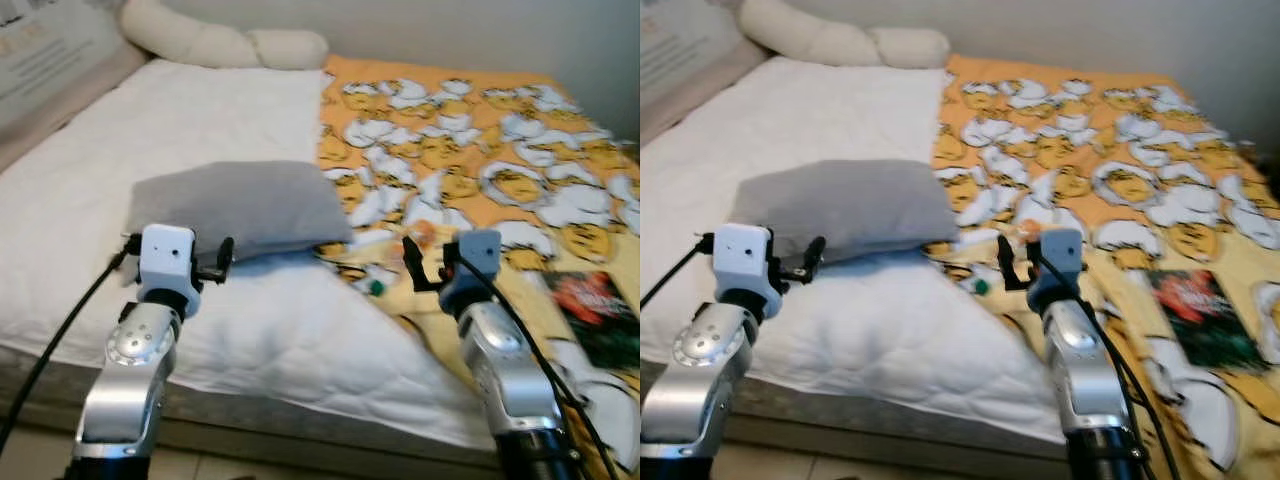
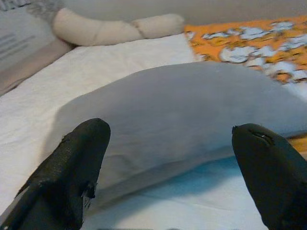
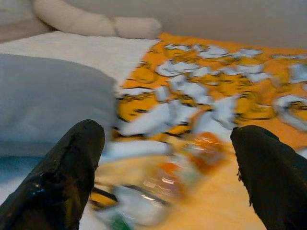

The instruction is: Clean up the room

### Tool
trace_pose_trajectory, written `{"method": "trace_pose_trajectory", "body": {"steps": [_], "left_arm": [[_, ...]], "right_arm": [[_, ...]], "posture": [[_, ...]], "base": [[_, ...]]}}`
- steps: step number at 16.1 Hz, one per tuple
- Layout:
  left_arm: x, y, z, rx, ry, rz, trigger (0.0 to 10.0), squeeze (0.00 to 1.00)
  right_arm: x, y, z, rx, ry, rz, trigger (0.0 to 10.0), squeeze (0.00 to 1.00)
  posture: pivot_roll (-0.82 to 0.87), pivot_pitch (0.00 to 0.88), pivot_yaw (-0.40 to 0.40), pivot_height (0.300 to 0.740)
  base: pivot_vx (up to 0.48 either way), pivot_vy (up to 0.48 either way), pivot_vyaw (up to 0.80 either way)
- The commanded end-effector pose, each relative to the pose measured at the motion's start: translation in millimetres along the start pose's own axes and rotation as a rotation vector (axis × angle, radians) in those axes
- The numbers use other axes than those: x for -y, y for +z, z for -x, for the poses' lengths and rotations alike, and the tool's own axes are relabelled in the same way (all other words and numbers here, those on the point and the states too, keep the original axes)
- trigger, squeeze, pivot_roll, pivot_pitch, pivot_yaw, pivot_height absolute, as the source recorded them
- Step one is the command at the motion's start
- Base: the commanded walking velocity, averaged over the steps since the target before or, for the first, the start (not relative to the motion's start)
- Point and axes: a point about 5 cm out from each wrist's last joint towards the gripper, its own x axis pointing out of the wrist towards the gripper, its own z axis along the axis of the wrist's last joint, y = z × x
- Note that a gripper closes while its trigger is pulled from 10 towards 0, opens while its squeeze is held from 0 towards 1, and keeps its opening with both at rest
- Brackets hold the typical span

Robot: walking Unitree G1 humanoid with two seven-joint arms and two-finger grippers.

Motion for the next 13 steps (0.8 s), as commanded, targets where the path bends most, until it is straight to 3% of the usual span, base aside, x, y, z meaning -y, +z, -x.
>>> {"method": "trace_pose_trajectory", "body": {"steps": [1,3,5,8,11,13], "left_arm": [[0.1,2,-1.8,0.003,-0.001,-0.001,10.0,0.00],[0.1,2,-1.8,0.005,-0.001,-0.003,10.0,0.00],[-0.2,3,-1.6,0.007,-0.005,-0.011,10.0,0.00],[-0.9,3,3.3,-0.012,-0.040,-0.040,10.0,0.00],[3.8,-4,8.2,-0.042,-0.115,-0.075,10.0,0.00],[10.2,-2,5.4,-0.054,-0.229,-0.107,10.0,0.00]], "right_arm": [[-0.6,2,-1.0,-0.004,0.004,0.012,10.0,0.00],[0.0,1,-0.9,-0.005,0.002,0.017,10.0,0.00],[1.6,3,-0.4,0.013,-0.015,0.007,10.0,0.00],[8.3,5,2.0,-0.007,-0.042,-0.040,10.0,0.00],[18.6,-4,-6.4,-0.105,-0.112,0.003,10.0,0.00],[27.9,-13,-20.9,-0.216,-0.172,0.044,10.0,0.00]], "posture": [[-0.09,0.000,-0.023,0.740],[-0.08,0.000,-0.023,0.740],[-0.08,0.000,-0.024,0.740],[-0.08,0.000,-0.030,0.740],[-0.07,0.000,-0.036,0.740],[-0.05,0.000,-0.039,0.740]], "base": [[0.368,0.000,0.00],[0.369,0.000,0.00],[0.362,0.000,0.80],[0.000,0.000,0.00],[0.000,0.000,0.00],[0.000,0.000,0.00]]}}
